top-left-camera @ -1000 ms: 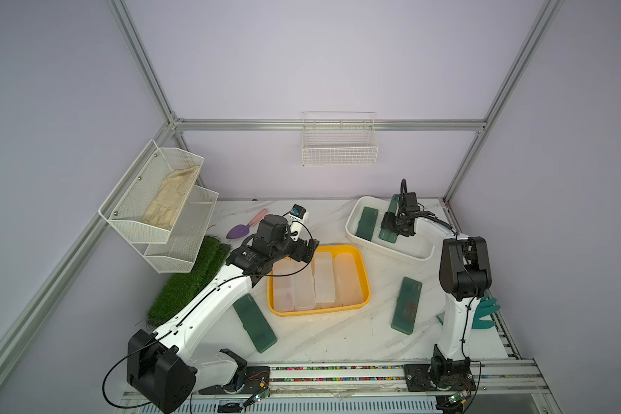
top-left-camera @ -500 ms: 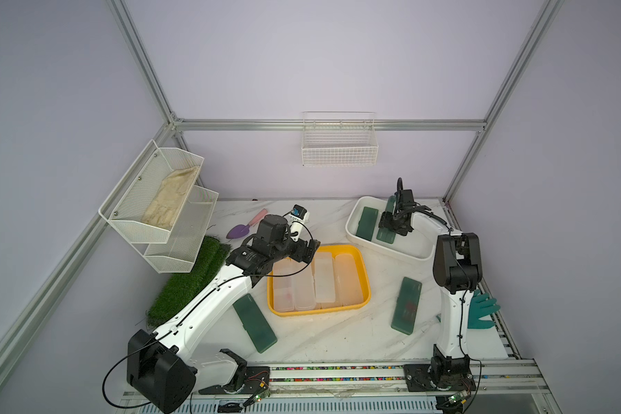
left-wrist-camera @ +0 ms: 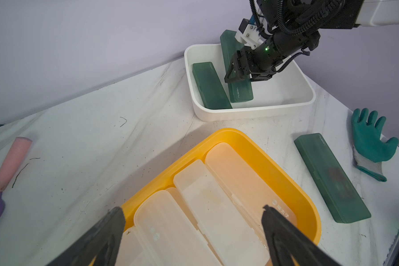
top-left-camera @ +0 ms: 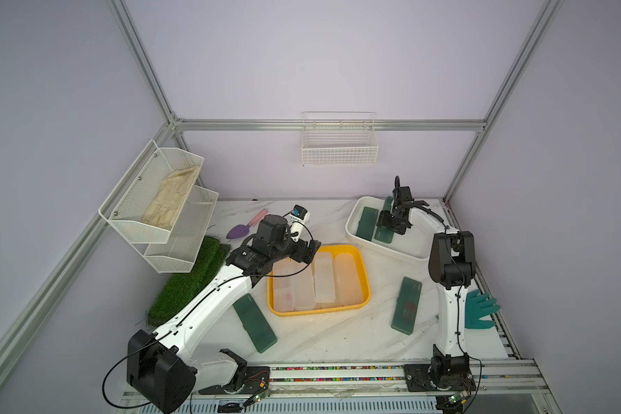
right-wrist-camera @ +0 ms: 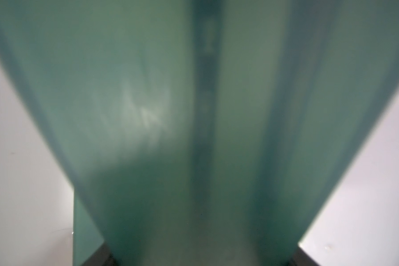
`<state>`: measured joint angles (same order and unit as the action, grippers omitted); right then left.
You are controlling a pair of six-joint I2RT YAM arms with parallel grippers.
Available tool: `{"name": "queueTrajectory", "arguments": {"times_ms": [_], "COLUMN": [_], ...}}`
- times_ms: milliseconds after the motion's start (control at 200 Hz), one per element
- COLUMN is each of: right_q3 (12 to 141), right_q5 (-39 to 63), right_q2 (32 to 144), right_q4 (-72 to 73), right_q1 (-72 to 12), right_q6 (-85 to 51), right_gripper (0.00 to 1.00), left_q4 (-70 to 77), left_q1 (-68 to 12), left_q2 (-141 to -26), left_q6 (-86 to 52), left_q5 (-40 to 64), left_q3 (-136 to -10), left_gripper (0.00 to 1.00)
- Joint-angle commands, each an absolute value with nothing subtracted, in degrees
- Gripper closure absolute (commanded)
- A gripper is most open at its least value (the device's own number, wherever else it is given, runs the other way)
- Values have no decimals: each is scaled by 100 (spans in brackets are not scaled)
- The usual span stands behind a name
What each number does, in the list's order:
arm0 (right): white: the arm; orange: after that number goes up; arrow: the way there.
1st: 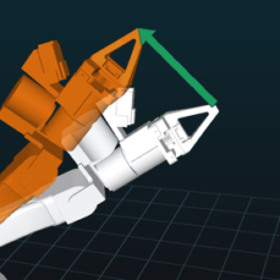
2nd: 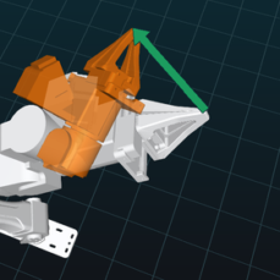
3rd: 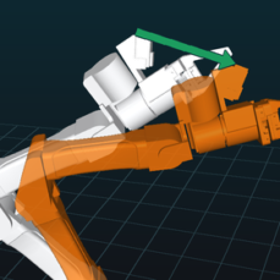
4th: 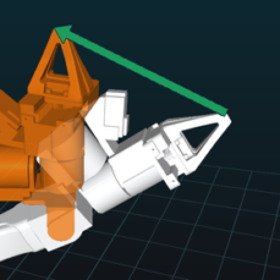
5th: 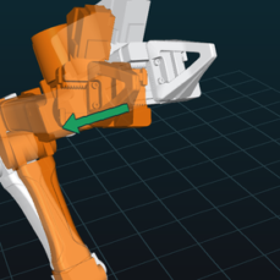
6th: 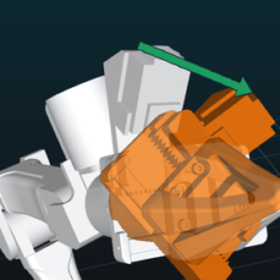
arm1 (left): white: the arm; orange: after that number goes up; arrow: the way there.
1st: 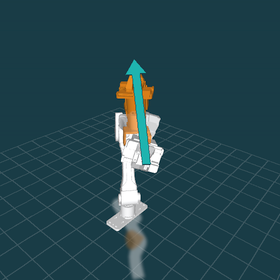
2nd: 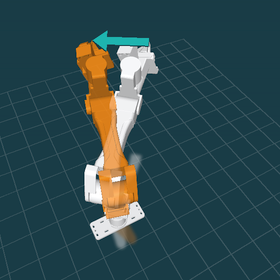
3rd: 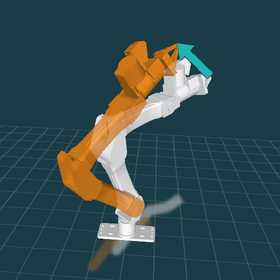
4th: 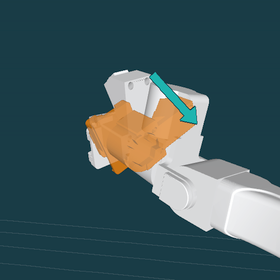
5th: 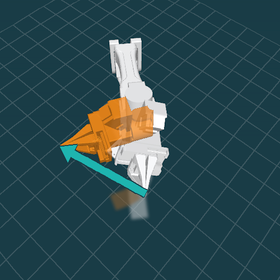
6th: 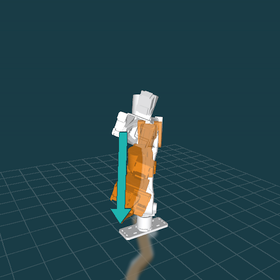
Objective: Place the pencil cases by color into the storage box
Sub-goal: Place the pencil case at the storage box.
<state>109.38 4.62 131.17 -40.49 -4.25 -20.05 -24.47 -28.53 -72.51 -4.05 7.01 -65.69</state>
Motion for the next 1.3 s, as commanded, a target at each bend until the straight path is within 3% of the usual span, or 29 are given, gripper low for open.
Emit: {"name": "queueTrajectory", "arguments": {"times_ms": [0, 845, 925, 955, 1295], "right_q3": [11013, 11463, 11484, 11469, 10697], "right_q5": [414, 128, 92, 68, -275], "right_q2": [13338, 13749, 13623, 13544, 12116], "right_q4": [-4454, -4824, -4762, -4704, -3614], "right_q1": [-429, -571, -576, -573, -611], "right_q6": [-1909, -2127, -2127, -2127, -1981], "right_gripper": [34, 14, 10, 3, 3], "left_q4": [-2233, -2280, -2315, -2326, -3138], "left_q1": [-2867, -2866, -2872, -2872, -2835], "left_q2": [-7044, -6985, -7012, -7019, -7158], "left_q6": [-523, -542, -589, -635, -1613], "left_q5": [852, 869, 735, 662, -549], "left_q3": [-6381, -6375, -6388, -6385, -6566], "left_gripper": [6, 6, 6, 6, 4]}}
